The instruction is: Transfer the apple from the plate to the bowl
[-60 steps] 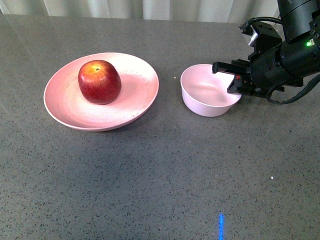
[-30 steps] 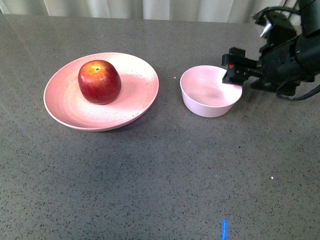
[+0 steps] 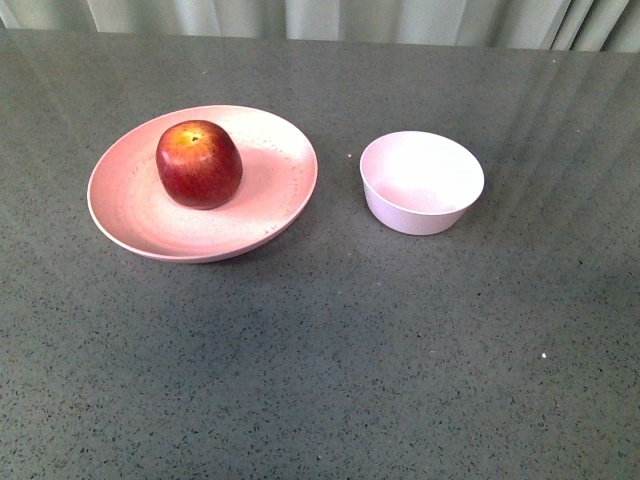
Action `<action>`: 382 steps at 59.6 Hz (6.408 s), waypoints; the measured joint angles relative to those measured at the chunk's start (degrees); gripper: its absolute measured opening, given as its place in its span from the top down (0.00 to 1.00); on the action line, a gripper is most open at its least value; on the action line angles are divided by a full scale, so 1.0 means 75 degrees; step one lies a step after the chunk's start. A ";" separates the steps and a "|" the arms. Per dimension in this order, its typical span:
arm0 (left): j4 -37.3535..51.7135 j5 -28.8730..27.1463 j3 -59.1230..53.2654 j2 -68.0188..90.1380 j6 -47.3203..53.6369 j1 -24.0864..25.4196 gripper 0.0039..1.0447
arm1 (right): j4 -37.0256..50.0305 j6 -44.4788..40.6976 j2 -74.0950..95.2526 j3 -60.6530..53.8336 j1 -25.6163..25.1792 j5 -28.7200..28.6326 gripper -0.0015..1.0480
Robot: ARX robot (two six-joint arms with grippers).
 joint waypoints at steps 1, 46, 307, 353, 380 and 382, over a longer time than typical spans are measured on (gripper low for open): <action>0.0000 0.0000 0.0000 0.0000 0.0000 0.0000 0.08 | 0.0163 -0.0061 -0.0169 -0.0189 -0.0015 -0.0003 0.35; 0.0000 0.0000 0.0000 0.0000 0.0000 0.0000 0.08 | -0.0379 -0.0428 -0.4001 -0.3722 -0.0527 -0.0478 0.98; 0.4246 0.0108 0.6831 1.5224 0.0344 -0.2445 0.08 | -0.5461 -0.0434 -0.9742 -0.4132 -0.0527 -0.0475 0.09; 0.4240 -0.0236 0.7140 1.5807 0.0376 -0.2439 0.24 | -0.5461 -0.0434 -0.9742 -0.4132 -0.0527 -0.0475 0.09; 0.4246 -0.0137 0.6988 1.5384 0.0455 -0.2567 0.28 | -0.5461 -0.0434 -0.9742 -0.4132 -0.0527 -0.0475 0.09; 0.4243 -0.0090 0.6962 1.5239 0.0452 -0.2637 0.28 | -0.5461 -0.0434 -0.9742 -0.4132 -0.0527 -0.0475 0.09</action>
